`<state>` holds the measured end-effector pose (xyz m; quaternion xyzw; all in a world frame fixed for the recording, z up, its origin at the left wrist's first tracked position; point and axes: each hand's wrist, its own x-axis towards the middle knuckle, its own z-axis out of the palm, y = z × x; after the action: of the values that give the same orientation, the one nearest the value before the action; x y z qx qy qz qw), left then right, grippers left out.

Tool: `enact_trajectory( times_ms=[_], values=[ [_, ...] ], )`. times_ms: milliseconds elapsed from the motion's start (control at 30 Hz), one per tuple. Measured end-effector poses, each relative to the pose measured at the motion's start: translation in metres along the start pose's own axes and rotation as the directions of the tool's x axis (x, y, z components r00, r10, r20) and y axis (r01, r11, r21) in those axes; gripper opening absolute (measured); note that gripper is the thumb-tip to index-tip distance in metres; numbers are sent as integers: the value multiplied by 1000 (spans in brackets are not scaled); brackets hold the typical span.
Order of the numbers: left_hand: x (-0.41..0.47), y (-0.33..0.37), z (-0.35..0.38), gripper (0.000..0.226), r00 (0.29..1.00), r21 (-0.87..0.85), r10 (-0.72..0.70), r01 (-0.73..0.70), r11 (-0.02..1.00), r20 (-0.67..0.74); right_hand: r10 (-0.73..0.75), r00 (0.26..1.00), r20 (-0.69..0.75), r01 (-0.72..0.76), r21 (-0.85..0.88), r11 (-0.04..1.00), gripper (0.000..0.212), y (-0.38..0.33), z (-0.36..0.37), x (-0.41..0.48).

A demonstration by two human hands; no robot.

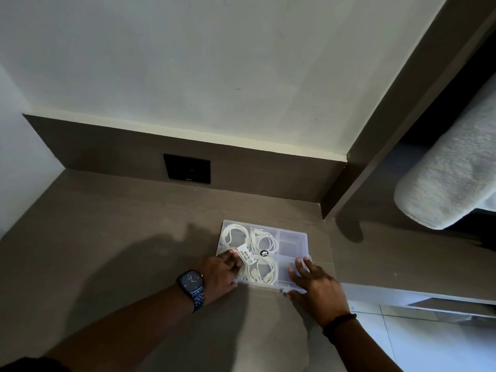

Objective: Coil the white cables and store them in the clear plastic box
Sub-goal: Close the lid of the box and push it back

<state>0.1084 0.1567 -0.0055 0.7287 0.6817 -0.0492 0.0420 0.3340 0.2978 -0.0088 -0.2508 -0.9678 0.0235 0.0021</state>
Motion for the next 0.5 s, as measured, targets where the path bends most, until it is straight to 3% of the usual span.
enact_trajectory(
  times_ms=[67,133,233,333,500],
  values=[
    [2,1,1,55,999,54,-6,8,999,-40,-33,998,-47,32,-24,999,56,1,4,2],
    [4,-2,1,55,1000,19,-26,26,999,-11,-43,998,-38,42,-28,999,59,4,7,6],
    [18,-15,2,57,991,-58,-56,49,997,-119,-2,1000,1,2,-10,1000,62,12,8,23],
    [48,-40,2,50,991,-181,-128,131,975,28,69,995,79,-74,67,995,59,21,11,55],
    [90,-75,-1,51,980,-165,-179,192,967,93,212,957,199,-240,126,963,67,33,10,108]
  ],
)
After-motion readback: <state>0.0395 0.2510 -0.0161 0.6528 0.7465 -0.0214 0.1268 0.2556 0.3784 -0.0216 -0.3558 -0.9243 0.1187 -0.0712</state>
